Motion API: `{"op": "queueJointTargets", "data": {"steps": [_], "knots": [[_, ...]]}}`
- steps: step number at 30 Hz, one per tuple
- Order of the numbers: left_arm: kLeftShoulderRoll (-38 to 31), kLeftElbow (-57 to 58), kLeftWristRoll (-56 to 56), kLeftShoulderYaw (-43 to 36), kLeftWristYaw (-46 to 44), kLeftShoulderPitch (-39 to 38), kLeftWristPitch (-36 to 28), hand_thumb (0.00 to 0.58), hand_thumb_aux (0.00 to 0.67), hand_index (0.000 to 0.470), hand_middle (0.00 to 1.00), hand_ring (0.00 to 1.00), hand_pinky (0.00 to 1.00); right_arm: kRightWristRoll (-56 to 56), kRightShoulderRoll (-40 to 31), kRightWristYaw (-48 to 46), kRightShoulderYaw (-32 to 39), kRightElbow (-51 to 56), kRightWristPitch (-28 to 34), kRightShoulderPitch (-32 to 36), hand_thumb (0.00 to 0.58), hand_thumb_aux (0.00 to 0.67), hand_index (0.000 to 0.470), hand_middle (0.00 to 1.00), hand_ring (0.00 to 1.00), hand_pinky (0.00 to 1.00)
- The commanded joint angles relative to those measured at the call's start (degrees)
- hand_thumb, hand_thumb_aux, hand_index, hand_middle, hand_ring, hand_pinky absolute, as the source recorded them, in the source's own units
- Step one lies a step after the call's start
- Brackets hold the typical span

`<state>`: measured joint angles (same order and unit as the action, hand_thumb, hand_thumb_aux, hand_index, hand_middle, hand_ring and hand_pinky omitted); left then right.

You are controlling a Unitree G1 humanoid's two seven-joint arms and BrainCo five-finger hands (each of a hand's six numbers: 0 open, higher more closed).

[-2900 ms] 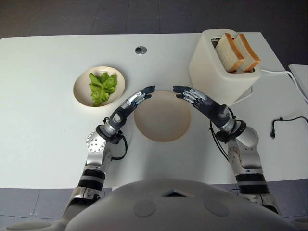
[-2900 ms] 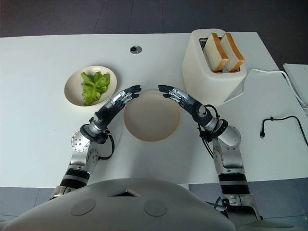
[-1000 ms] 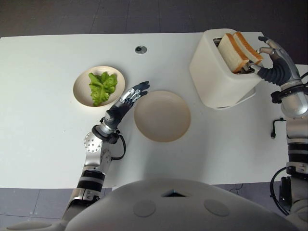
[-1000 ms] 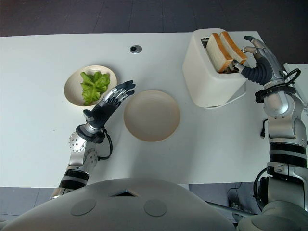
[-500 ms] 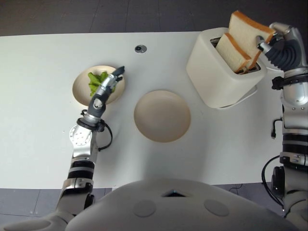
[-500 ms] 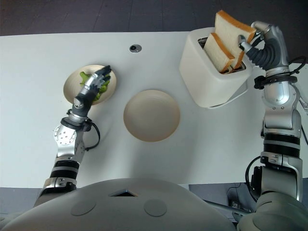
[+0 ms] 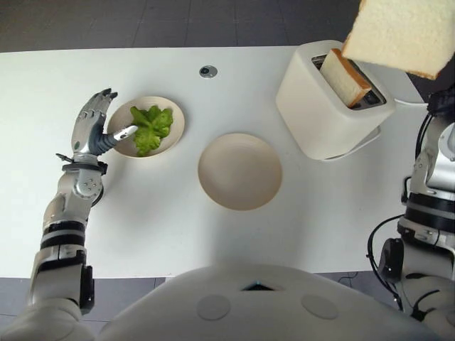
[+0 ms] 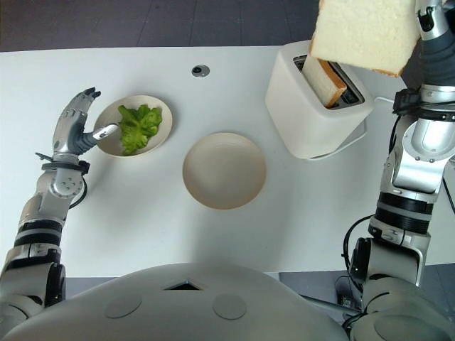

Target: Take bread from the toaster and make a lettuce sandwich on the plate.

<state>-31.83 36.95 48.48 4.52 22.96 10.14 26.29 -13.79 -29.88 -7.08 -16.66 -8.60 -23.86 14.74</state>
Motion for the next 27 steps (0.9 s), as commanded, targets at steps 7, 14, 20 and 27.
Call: {"op": "queueJointTargets", "data": {"steps": [7, 14, 20, 27], "knots": [[-0.05, 19.2, 2.86, -15.01, 8.96, 12.01, -6.18, 0.297, 0.202, 0.142, 0.0, 0.0, 0.0, 1.41, 9.25, -15.81, 23.76, 5.66, 12.42, -11.94, 0.58, 0.67, 0.47, 1.0, 1.0, 1.0], [-0.19, 19.31, 0.2, -20.36, 9.16, 11.66, -2.58, 0.57, 0.583, 0.409, 0.0, 0.0, 0.0, 10.71, 11.37, -18.73, 30.33, 20.85, 13.05, -11.62, 0.58, 0.67, 0.47, 1.0, 1.0, 1.0], [-1.52, 17.23, -2.61, -22.24, 8.56, 10.81, 0.58, 0.58, 0.67, 0.47, 0.0, 0.0, 0.0, 21.16, 8.45, -16.27, 32.57, 24.91, 10.31, -10.69, 0.58, 0.67, 0.47, 1.0, 1.0, 1.0], [-3.5, 7.92, -16.09, -15.78, 3.91, 6.54, 11.35, 0.58, 0.67, 0.47, 0.0, 0.0, 0.0, 29.4, 5.33, -9.08, 29.93, 13.84, -0.28, -12.66, 0.0, 0.0, 0.0, 0.0, 0.0, 0.0]]}}
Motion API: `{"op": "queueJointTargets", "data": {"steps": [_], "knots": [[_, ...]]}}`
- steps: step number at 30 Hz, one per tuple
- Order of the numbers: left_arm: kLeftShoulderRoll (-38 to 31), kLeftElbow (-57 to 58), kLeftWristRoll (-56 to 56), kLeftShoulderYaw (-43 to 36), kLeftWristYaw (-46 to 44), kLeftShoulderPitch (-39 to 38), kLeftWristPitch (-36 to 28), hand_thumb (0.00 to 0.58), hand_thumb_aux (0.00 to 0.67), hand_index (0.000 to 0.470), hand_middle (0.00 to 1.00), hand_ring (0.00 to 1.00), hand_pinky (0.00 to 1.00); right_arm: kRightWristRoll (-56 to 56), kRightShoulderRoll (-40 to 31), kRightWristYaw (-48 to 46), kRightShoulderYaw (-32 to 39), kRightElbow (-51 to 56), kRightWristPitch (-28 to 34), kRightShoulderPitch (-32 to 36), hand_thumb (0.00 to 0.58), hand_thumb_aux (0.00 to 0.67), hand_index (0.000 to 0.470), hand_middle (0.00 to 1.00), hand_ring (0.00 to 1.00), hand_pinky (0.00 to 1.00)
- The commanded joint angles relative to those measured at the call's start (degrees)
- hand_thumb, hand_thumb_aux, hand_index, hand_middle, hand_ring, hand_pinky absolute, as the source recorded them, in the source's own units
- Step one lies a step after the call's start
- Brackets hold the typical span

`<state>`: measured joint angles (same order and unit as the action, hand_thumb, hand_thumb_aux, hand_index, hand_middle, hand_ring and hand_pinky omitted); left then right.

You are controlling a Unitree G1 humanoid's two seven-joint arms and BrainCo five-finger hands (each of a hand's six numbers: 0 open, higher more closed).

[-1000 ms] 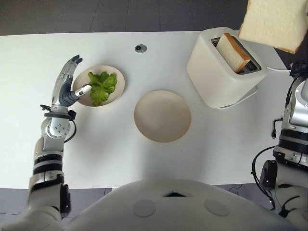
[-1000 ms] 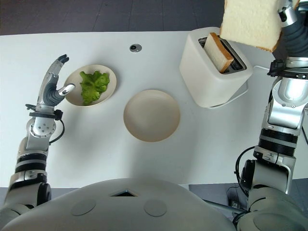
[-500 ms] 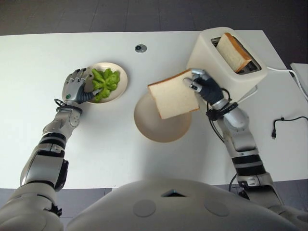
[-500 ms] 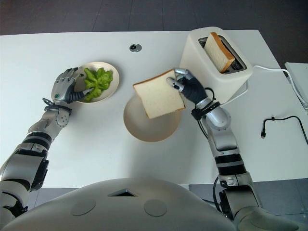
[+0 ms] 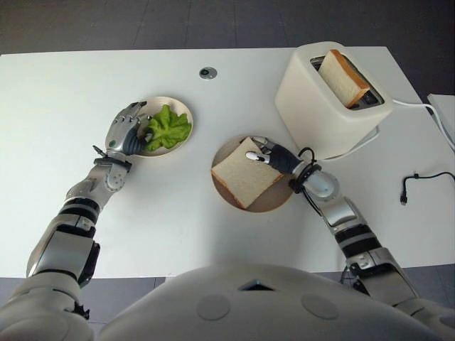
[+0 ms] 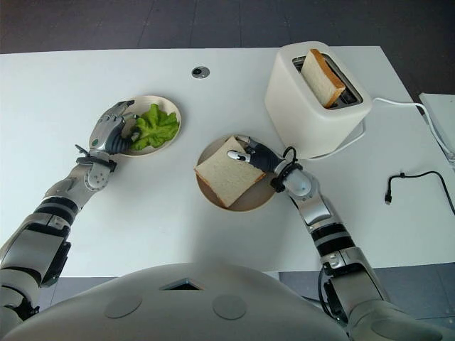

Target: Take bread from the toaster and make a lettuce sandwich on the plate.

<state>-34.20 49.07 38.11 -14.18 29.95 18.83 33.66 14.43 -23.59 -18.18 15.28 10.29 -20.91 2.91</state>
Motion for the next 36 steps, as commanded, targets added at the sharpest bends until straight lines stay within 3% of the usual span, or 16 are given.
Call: {"op": "queueJointTargets", "data": {"steps": [1, 11, 15, 17, 18, 19, 20, 23, 26, 35, 36], "knots": [[-1.13, -5.26, -7.39, 3.71, -4.05, -2.74, 5.16, 0.58, 0.67, 0.47, 0.0, 0.0, 0.0, 1.23, -1.1, 2.58, -2.6, -6.4, -4.11, -1.04, 0.0, 0.0, 0.0, 0.0, 0.0, 0.0], [1.67, -20.14, -26.71, 7.38, -20.3, -9.42, 15.6, 0.58, 0.67, 0.47, 0.0, 0.0, 0.0, -3.11, 0.77, 7.22, -10.52, -10.49, -6.86, 0.98, 0.0, 0.0, 0.0, 0.0, 0.0, 0.0], [2.87, -22.03, -26.04, 8.25, -22.92, -10.52, 13.73, 0.58, 0.67, 0.47, 0.0, 0.0, 0.0, -3.88, 1.22, 7.97, -12.12, -10.98, -6.78, 1.0, 0.0, 0.0, 0.0, 0.0, 0.0, 0.0], [2.67, -19.07, -19.94, 8.94, -19.0, -8.8, 8.18, 0.58, 0.67, 0.47, 0.0, 0.0, 0.0, -4.64, 1.37, 7.38, -12.22, -11.45, -6.89, 0.52, 0.0, 0.0, 0.0, 0.0, 0.0, 0.0], [2.51, -17.01, -16.84, 9.06, -16.38, -7.31, 4.02, 0.538, 0.489, 0.343, 0.0, 0.0, 0.0, -4.78, 1.42, 7.19, -12.24, -11.79, -6.87, 0.21, 0.0, 0.0, 0.0, 0.0, 0.0, 0.0], [2.27, -15.2, -13.7, 8.86, -13.83, -5.96, 0.41, 0.398, 0.294, 0.206, 0.0, 0.0, 0.0, -4.7, 1.46, 7.07, -12.19, -11.94, -6.92, 0.03, 0.0, 0.0, 0.0, 0.0, 0.0, 0.0], [1.83, -13.23, -10.0, 7.96, -11.13, -4.67, -3.14, 0.0, 0.0, 0.0, 0.0, 0.0, 0.0, -4.55, 1.5, 7.05, -12.12, -11.9, -7.0, -0.07, 0.0, 0.0, 0.0, 0.0, 0.0, 0.0], [0.71, -7.33, -0.73, 4.54, -4.58, -1.13, -12.35, 0.0, 0.0, 0.0, 0.0, 0.0, 0.0, -4.66, 1.57, 6.85, -12.09, -12.31, -6.85, -0.57, 0.0, 0.0, 0.0, 0.0, 0.0, 0.0], [0.93, -4.22, 3.35, 1.69, -2.94, 0.57, -17.04, 0.0, 0.0, 0.0, 0.0, 0.0, 0.0, -4.76, 1.54, 6.49, -12.08, -12.6, -6.7, -0.91, 0.0, 0.0, 0.0, 0.0, 0.0, 0.0], [3.2, -0.58, 1.75, -3.36, -9.81, 0.79, -13.68, 0.0, 0.0, 0.0, 0.0, 0.0, 0.0, -4.49, 1.45, 6.12, -12.39, -13.38, -6.34, -1.71, 0.0, 0.0, 0.0, 0.0, 0.0, 0.0], [3.02, -0.2, 1.7, -3.56, -9.74, 0.84, -13.63, 0.144, 0.089, 0.063, 0.0, 0.0, 0.0, -4.47, 1.48, 6.12, -12.36, -13.35, -6.34, -1.74, 0.0, 0.0, 0.0, 0.0, 0.0, 0.0]]}}
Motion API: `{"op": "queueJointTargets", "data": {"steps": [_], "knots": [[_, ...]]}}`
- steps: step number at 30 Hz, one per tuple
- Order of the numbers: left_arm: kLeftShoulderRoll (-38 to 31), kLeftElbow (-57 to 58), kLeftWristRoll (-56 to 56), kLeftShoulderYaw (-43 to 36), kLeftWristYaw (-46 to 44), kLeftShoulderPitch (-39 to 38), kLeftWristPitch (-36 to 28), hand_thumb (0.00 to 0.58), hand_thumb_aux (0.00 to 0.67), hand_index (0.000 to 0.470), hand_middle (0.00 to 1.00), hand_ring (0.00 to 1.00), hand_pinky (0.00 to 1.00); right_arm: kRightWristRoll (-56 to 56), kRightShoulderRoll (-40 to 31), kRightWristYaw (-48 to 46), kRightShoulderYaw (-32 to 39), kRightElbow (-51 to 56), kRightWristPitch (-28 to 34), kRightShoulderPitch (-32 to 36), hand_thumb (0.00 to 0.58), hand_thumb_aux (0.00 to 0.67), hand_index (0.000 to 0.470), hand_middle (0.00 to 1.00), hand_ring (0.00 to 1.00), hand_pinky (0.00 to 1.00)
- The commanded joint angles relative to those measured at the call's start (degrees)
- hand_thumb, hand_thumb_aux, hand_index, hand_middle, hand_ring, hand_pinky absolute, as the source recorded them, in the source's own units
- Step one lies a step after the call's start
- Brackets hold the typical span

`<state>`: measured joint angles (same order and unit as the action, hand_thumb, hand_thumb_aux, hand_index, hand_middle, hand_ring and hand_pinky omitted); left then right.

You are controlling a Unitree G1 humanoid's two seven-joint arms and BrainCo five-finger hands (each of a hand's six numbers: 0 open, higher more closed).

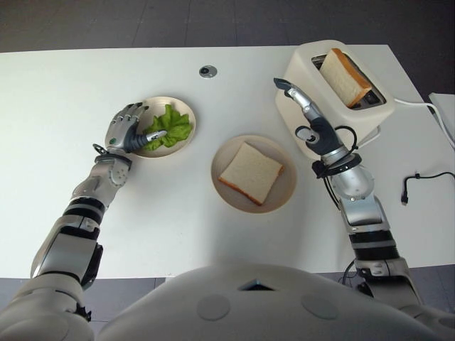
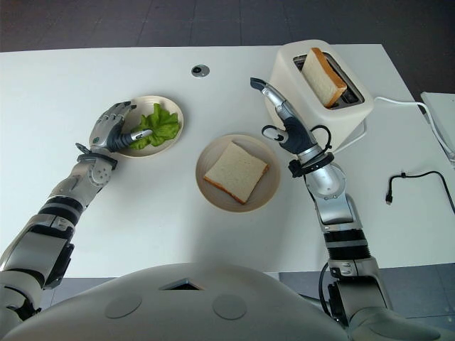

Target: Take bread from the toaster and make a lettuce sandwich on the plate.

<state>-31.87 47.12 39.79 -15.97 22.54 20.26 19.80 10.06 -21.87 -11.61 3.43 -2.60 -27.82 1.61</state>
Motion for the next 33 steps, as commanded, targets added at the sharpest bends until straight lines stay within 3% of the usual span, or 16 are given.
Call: {"op": "queueJointTargets", "data": {"steps": [1, 6, 14, 20, 25, 29, 33], "knots": [[0.45, 1.96, -0.2, -1.76, -2.15, -0.57, 0.46, 0.58, 0.67, 0.47, 0.0, 0.0, 0.0, -0.08, -0.2, -0.46, -0.45, -0.39, 0.56, -0.43, 0.0, 0.0, 0.0, 0.0, 0.0, 0.0], [-0.83, 0.22, -2.5, 0.65, 1.76, -0.72, 3.35, 0.58, 0.67, 0.47, 0.0, 0.0, 0.0, -0.15, -0.06, -0.41, -0.37, -0.05, 0.37, -0.55, 0.0, 0.0, 0.0, 0.0, 0.0, 0.0], [-1.18, -9.23, -9.73, 6.13, 0.67, -3.93, 8.73, 0.58, 0.67, 0.47, 0.0, 0.0, 0.0, -0.16, 0.19, -0.11, -0.48, -0.01, 0.42, -0.72, 0.0, 0.0, 0.0, 0.0, 0.0, 0.0], [1.32, -21.44, -29.23, 9.53, -14.67, -10.29, 17.56, 0.58, 0.67, 0.47, 0.0, 0.0, 0.0, -0.44, 0.2, 0.05, -1.07, 0.07, 0.29, -0.5, 0.0, 0.0, 0.0, 0.0, 0.0, 0.0], [3.56, -32.83, -41.32, 8.0, -27.75, -15.05, 17.99, 0.58, 0.67, 0.47, 0.0, 0.0, 0.0, -2.5, -0.3, -0.39, -3.29, -3.5, 1.0, -0.54, 0.0, 0.0, 0.0, 0.0, 0.0, 0.0], [6.45, -39.08, -40.03, 4.36, -33.53, -16.13, 16.63, 0.58, 0.67, 0.47, 0.0, 0.0, 0.0, -11.43, -2.26, -3.42, -7.46, -10.3, 4.05, 0.43, 0.0, 0.0, 0.0, 0.0, 0.0, 0.0], [9.12, -37.29, -33.87, 0.98, -36.29, -13.08, 14.65, 0.58, 0.67, 0.47, 0.0, 0.0, 0.0, -15.12, -4.0, -4.13, -11.76, -13.49, 6.03, 1.94, 0.0, 0.0, 0.0, 0.0, 0.0, 0.0]]}}
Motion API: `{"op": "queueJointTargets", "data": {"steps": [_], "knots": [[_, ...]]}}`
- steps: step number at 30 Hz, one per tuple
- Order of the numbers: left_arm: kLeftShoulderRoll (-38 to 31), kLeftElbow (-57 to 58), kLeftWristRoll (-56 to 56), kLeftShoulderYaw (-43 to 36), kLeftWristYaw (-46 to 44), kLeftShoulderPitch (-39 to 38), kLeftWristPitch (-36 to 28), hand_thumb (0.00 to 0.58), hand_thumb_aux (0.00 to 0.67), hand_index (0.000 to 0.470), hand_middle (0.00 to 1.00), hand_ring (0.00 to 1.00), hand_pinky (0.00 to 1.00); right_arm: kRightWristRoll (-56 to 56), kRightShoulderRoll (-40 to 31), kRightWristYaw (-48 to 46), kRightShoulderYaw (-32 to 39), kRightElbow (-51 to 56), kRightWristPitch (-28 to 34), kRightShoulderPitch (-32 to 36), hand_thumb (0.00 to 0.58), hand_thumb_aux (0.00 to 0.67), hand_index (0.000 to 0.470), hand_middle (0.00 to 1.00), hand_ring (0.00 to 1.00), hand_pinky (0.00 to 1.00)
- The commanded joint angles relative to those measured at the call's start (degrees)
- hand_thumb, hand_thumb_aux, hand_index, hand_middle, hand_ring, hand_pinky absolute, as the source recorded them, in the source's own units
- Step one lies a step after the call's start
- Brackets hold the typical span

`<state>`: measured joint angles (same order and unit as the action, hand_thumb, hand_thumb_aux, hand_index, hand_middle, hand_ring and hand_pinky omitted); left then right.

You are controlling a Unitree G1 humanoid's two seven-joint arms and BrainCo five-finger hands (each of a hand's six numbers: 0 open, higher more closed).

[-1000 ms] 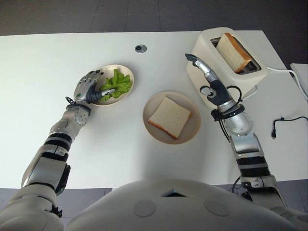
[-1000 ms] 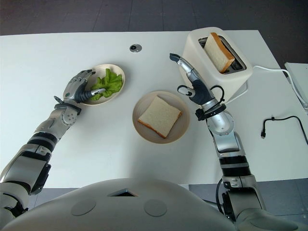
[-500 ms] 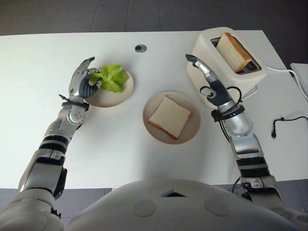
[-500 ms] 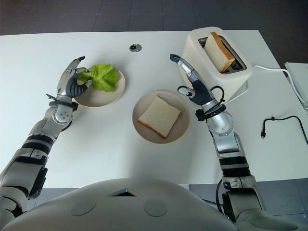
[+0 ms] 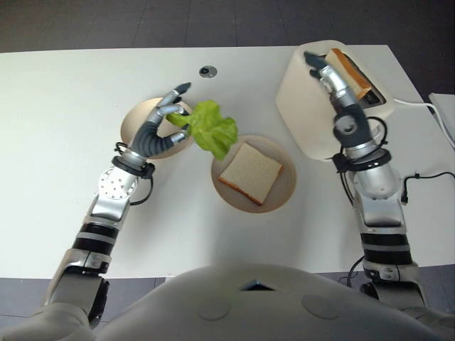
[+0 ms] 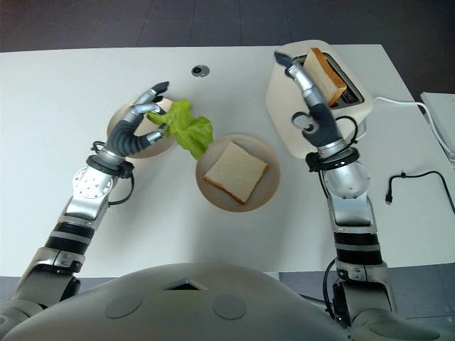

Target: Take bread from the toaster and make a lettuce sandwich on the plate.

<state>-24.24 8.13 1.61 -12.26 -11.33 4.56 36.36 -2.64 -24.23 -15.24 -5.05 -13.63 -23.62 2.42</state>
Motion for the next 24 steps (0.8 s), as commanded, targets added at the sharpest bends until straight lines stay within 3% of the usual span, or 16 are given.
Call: {"op": "queueJointTargets", "data": {"steps": [1, 7, 11, 15, 19, 20, 21, 22, 24], "knots": [[1.99, 3.1, 6.56, -3.86, -3.03, 3.85, -2.23, 0.58, 0.67, 0.47, 0.0, 0.0, 0.0, -3.07, -1.97, -0.4, -4.69, -3.31, 2.29, 0.95, 0.0, 0.0, 0.0, 0.0, 0.0, 0.0], [3.82, 10.47, 24.72, -9.26, 1.8, 8.99, -4.61, 0.58, 0.67, 0.47, 0.0, 0.0, 0.0, -1.67, -4.21, 0.28, -10.07, -0.74, 3.94, 3.03, 0.0, 0.0, 0.0, 0.0, 0.0, 0.0], [5.28, 12.6, 33.48, -13.58, 4.66, 10.55, -6.33, 0.58, 0.67, 0.47, 0.0, 0.0, 0.0, 8.01, -8.35, 4.97, -12.97, 7.39, 6.04, 6.16, 0.0, 0.0, 0.0, 0.0, 0.0, 0.0], [5.6, 12.6, 36.33, -15.95, 4.21, 11.34, -6.69, 0.58, 0.67, 0.47, 0.0, 0.0, 0.0, 23.56, -14.12, 9.71, -8.61, 19.34, 9.25, 7.08, 0.0, 0.0, 0.0, 0.0, 0.0, 0.0], [5.58, 11.74, 36.16, -16.29, 3.94, 11.92, -6.57, 0.58, 0.67, 0.47, 0.0, 0.0, 0.0, 31.72, -16.72, 11.48, -3.63, 24.53, 9.91, 6.46, 0.0, 0.0, 0.0, 0.0, 0.0, 0.0], [5.51, 11.12, 35.8, -15.99, 3.86, 11.96, -6.74, 0.572, 0.594, 0.417, 0.0, 0.0, 0.0, 32.81, -17.34, 11.52, -2.79, 24.85, 9.57, 6.15, 0.0, 0.0, 0.0, 0.0, 0.0, 0.0], [5.39, 10.56, 35.66, -15.62, 4.02, 12.01, -6.97, 0.494, 0.413, 0.289, 0.0, 0.0, 0.0, 33.73, -17.92, 11.46, -1.92, 25.03, 9.19, 5.77, 0.0, 0.0, 0.0, 0.0, 0.0, 0.0], [5.39, 10.05, 35.48, -15.08, 4.35, 12.07, -7.31, 0.0, 0.0, 0.0, 0.0, 0.0, 0.0, 34.43, -18.31, 11.36, -1.18, 25.24, 8.82, 5.45, 0.0, 0.0, 0.0, 0.0, 0.0, 0.0], [5.52, 9.04, 34.91, -14.18, 4.96, 12.07, -7.7, 0.0, 0.0, 0.0, 0.0, 0.0, 0.0, 35.3, -18.64, 11.59, 0.17, 25.5, 8.41, 5.39, 0.0, 0.0, 0.0, 0.0, 0.0, 0.0]]}}
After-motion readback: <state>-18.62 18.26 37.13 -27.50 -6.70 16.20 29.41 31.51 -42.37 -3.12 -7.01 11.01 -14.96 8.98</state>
